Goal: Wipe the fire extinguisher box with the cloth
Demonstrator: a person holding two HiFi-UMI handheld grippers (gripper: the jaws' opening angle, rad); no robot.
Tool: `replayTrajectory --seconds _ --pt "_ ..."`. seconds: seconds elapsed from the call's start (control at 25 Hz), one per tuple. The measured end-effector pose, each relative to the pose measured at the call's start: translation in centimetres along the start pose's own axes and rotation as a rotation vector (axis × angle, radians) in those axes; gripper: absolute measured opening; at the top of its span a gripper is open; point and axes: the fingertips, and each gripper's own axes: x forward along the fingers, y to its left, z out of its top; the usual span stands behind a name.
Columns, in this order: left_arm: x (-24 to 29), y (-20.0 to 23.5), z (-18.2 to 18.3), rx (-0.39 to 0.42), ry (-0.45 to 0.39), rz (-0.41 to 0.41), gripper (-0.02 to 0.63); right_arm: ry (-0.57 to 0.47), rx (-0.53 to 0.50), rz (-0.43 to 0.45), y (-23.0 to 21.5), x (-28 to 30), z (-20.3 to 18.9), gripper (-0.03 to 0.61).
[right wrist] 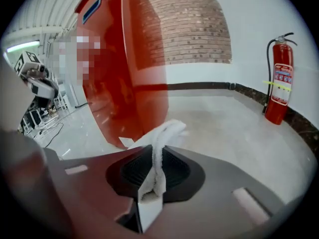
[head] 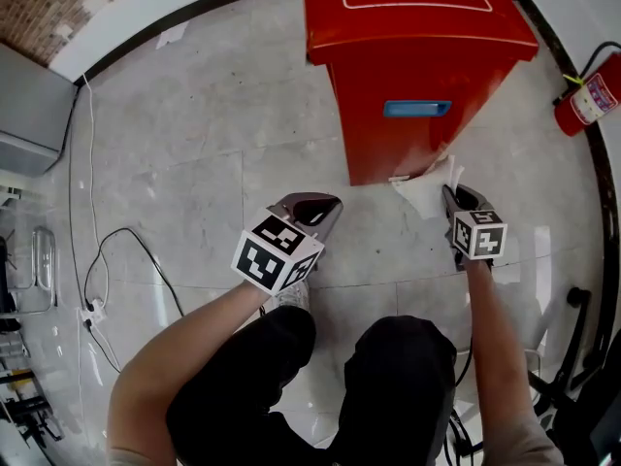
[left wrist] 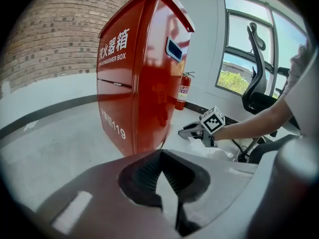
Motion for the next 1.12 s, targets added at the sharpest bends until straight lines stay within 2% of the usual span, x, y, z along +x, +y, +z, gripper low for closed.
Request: replayTrajectory --seconds 0.16,0.4,0.56,0.68,0.84,1.0,1.12 --pt "-1.7 -0.2 1.6 0.057 0.007 -0.005 0.000 -0.117 0.026 0.027 0.8 -5.2 3.5 0.078" --pt "-6.0 2.4 6.8 0.089 -0.085 0.069 0.000 -0.368 0.043 0.008 -0.1 -14.2 13.1 0.078" --pt "-8.5 3.7 10.3 0.078 -0.118 0.104 0.000 -0.523 -0.048 0.004 0.3 -19.9 21.9 0.078" --pt "-10.2 3.8 14.3 0.111 -0.169 0.120 0.000 -0.606 -0.116 0.003 1.4 -23.8 27.7 0.078" --pt "-13.4 4.0 20.3 0.153 -0.252 0.147 0.000 -0.674 -0.168 -0.048 2.6 -28.2 33.7 0.078" --pt "-16.6 4.9 25.3 0.172 -0.295 0.174 0.000 -0.694 -0.221 -0.100 4.0 -32.3 39.4 0.078" --pt "-17.9 5.4 27.8 0.178 -0.284 0.163 0.000 -0.633 -0.279 -0.050 6.7 -32.9 42.6 0.078"
